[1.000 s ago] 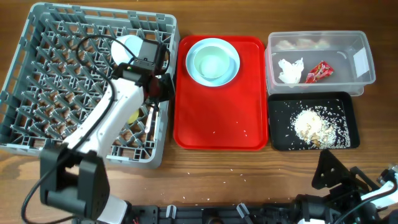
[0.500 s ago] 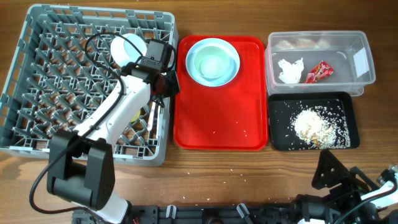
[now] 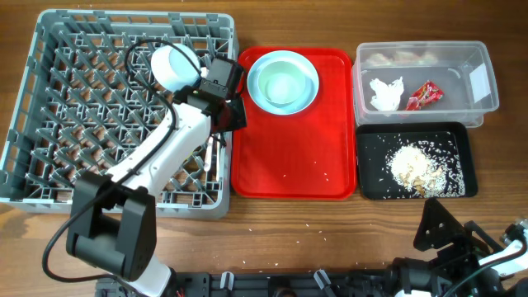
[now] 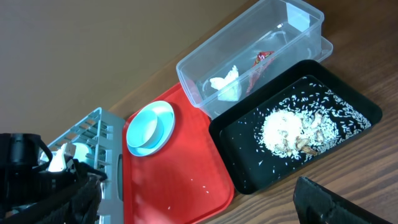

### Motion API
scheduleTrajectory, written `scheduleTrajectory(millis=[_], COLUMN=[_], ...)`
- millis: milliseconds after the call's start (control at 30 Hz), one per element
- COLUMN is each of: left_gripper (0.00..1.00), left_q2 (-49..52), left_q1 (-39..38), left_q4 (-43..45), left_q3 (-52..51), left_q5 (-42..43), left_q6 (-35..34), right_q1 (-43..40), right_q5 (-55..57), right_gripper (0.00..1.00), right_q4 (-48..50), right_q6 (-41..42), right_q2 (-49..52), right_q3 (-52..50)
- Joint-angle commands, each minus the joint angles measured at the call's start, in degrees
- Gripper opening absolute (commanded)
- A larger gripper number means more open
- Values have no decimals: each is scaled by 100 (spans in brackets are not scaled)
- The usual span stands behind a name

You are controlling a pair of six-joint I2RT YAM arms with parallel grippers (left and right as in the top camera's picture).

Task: Sort waste into correct bins and load items into the dishwasher rack
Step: 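Move the left gripper to the green bowl on the plate and grasp it, then carry the green bowl into the dish rack and release it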

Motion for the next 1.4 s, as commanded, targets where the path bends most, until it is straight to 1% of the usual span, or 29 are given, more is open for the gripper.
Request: scheduleTrajectory(millis=[0, 133, 167, 200, 267, 333, 400, 467, 500, 633, 833, 867, 933, 967, 1033, 1067, 1133, 1200, 1233, 1300, 1367], left_gripper=[37, 37, 36, 32, 30, 30, 31, 37, 38, 38, 36, 32, 17, 12, 8, 4, 4, 4, 4, 4, 4], left_q2=[-57, -424, -457, -459, -428, -229, 92, 592, 894, 1797, 2583, 2612, 2627, 2627, 2634, 2647, 2562, 2149, 1631, 927, -4], left_q1=[-20, -127, -195, -420, -678, -940, -1123, -1272, -1329, -1460, -1484, -1484, -1471, -1471, -1464, -1462, -1460, -1449, -1451, -1451, -1331], left_q4=[-63, -546, -557, -507, -105, 262, 496, 789, 962, 1362, 1725, 1746, 1825, 1845, 1843, 1838, 1834, 1475, 907, 245, -479], left_q3=[295, 1447, 1661, 2107, 2153, 2153, 2153, 2153, 2153, 2153, 2153, 2153, 2153, 2153, 2153, 2153, 2190, 2415, 2717, 3101, 3510], left_q5=[-682, -529, -452, -205, -72, -72, -72, -72, -72, -72, -79, -79, -184, -264, -317, -352, -376, -417, -271, 181, 949], left_q6=[24, 24, 52, 114, 481, 667, 667, 669, 669, 669, 669, 669, 669, 667, 667, 669, 667, 643, 501, 448, 446], right_q1=[-26, -26, -26, -26, -26, -26, -26, -26, -26, -26, -26, -26, -26, -26, -26, -26, -26, -26, -26, -26, -26], right_q5=[-7, -7, -4, -7, -7, -4, -4, -7, -4, -4, -7, -4, -4, -4, -7, -7, -7, -7, -4, -4, -4], right_gripper=[100, 100, 100, 100, 100, 100, 100, 100, 100, 100, 100, 100, 100, 100, 100, 100, 100, 100, 100, 100, 100], right_q4=[9, 11, 11, 9, 11, 11, 9, 11, 11, 11, 11, 9, 9, 11, 9, 11, 11, 11, 11, 11, 11], right_q6=[46, 44, 42, 42, 44, 44, 42, 44, 42, 44, 46, 44, 42, 44, 44, 42, 44, 44, 42, 42, 44], right_q2=[-57, -57, -57, -57, -57, -57, -57, -57, -57, -57, -57, -57, -57, -57, -57, -57, -57, -57, -57, -57, -57], right_q3=[13, 13, 13, 13, 13, 13, 13, 13, 13, 13, 13, 13, 13, 13, 13, 13, 13, 13, 13, 13, 13])
